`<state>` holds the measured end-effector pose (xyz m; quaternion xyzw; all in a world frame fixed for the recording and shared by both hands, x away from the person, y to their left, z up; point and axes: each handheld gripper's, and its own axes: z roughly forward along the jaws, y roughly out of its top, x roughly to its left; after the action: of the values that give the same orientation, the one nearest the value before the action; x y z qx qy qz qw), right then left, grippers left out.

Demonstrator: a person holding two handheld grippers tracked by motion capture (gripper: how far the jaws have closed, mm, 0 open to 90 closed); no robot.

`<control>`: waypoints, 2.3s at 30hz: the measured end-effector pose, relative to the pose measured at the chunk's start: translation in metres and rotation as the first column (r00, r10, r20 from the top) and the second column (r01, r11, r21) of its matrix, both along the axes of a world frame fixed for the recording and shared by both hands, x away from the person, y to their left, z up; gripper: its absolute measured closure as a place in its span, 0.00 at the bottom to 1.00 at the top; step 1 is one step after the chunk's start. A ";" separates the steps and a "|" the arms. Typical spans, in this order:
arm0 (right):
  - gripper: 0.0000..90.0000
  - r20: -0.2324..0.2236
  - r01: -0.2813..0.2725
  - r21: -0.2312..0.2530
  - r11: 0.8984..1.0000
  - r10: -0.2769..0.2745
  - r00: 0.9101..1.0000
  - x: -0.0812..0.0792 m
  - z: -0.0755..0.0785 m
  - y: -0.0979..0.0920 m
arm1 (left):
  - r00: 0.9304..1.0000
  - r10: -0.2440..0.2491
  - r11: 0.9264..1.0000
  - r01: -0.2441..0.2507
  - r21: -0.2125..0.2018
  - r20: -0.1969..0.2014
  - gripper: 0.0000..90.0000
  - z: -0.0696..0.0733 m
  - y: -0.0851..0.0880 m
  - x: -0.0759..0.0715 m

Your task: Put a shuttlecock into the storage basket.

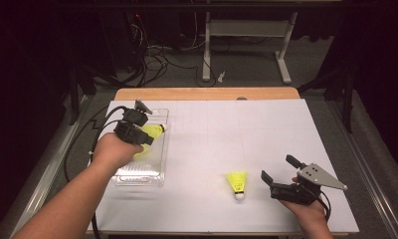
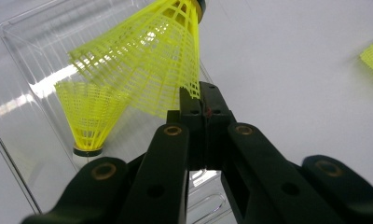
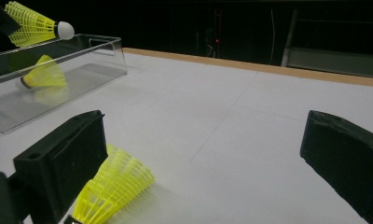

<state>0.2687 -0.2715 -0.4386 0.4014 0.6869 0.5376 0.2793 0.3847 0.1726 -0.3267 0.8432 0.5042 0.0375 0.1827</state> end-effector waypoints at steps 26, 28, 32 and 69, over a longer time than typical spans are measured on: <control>0.01 0.002 0.000 0.004 1.000 0.000 1.000 0.000 0.000 0.000 | 0.999 0.050 0.999 -0.050 0.016 0.009 1.00 -0.003 0.005 0.011; 0.01 0.002 0.000 0.005 1.000 0.000 1.000 0.000 0.000 -0.001 | 0.998 0.055 0.998 -0.056 0.015 0.008 1.00 -0.005 0.005 0.014; 0.01 0.004 -0.001 0.007 1.000 0.001 1.000 -0.001 0.001 -0.001 | 0.999 0.052 0.998 -0.053 0.015 0.008 1.00 -0.008 0.004 0.017; 0.01 0.004 0.002 0.013 1.000 -0.002 1.000 -0.001 0.001 -0.003 | 0.995 0.102 0.993 -0.102 0.060 -0.005 1.00 -0.036 0.000 0.036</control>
<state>0.2675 -0.2744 -0.4378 0.4028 0.6825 0.5425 0.2786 0.4208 0.1725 -0.3630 0.8216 0.5460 0.0585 0.1532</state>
